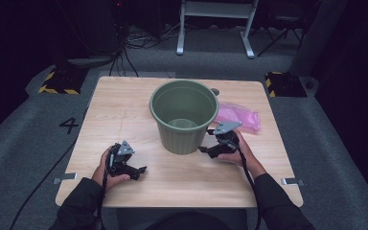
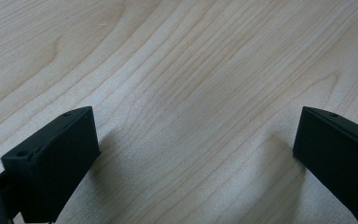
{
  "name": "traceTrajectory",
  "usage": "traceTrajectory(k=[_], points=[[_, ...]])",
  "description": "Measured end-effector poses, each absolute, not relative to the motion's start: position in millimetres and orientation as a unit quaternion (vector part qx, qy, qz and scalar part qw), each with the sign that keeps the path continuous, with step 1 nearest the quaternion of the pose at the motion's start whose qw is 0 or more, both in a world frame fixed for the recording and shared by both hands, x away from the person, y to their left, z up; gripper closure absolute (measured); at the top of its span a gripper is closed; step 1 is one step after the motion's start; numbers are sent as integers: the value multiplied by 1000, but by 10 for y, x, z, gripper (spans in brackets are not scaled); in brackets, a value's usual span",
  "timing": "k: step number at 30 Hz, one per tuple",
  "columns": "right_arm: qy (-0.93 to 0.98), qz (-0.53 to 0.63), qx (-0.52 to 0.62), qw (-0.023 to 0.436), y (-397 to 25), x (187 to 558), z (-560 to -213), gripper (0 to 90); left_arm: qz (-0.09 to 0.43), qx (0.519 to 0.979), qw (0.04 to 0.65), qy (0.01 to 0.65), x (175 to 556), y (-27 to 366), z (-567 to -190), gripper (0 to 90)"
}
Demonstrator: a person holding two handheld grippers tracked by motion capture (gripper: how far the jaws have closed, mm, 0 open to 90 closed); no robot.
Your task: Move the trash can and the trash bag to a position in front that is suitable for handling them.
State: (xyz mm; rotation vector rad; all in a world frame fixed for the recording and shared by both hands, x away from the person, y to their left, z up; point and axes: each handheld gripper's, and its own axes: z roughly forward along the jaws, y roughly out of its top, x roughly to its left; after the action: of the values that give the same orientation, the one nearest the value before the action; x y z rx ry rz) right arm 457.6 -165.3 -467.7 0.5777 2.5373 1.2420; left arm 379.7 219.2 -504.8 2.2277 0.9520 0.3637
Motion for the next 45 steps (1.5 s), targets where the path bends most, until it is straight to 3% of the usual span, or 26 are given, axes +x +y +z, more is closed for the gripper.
traceTrajectory(k=[8, 26, 36, 45], points=[[874, 424, 194, 138, -1666, 4545, -4646, 242, 139, 855, 339, 366, 3796, 2191, -5049, 0], [820, 424, 312, 224, -2628, 4691, -4476, 282, 140, 856, 339, 365, 3798, 2192, -5048, 0], [786, 395, 384, 281, -3097, 4828, -4492, 492, 139, 854, 341, 367, 3800, 2186, -5053, 0], [768, 395, 418, 281, -3280, 4929, -4619, 566, 139, 854, 341, 366, 3802, 2186, -5053, 0]])
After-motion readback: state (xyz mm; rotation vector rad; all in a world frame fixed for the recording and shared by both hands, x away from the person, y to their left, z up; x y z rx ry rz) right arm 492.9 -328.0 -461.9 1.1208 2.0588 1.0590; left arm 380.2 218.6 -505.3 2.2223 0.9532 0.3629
